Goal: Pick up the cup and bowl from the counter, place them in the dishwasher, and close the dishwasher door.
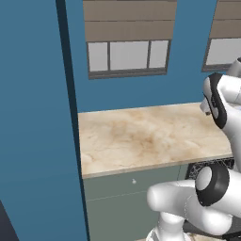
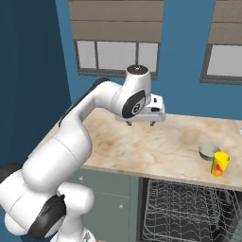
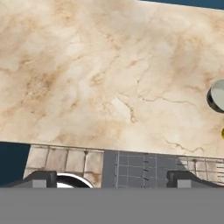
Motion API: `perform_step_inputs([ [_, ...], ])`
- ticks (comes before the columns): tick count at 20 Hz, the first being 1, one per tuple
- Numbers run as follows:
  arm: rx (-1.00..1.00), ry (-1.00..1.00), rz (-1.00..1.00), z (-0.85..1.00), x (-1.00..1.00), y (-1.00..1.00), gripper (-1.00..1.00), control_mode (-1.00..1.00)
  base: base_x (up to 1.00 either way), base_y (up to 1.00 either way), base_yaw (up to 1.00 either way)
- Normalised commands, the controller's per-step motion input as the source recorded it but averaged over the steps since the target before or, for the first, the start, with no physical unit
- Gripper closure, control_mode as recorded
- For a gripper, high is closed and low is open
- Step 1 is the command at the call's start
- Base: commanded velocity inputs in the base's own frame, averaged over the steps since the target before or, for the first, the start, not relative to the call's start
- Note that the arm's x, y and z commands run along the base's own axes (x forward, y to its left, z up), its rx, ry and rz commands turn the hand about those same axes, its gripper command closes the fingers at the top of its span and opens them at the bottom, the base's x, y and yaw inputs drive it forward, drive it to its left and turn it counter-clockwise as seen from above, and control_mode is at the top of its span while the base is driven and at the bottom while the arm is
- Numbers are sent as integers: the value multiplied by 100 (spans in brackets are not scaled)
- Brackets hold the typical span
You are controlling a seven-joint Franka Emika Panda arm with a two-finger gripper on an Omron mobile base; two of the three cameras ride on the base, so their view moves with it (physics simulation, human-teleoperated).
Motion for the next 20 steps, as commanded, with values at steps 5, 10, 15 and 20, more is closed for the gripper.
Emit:
perform_step_inputs([
  [5,-6,0,0,-15,0,-36,-100,-100,0,0,0],
  [10,-6,0,0,-15,0,-33,-100,-100,0,0,0],
  [15,-3,-1,0,-15,-1,-34,-100,-100,0,0,0],
  [20,-3,-4,0,-10,-14,-34,-100,-100,0,0,0],
])
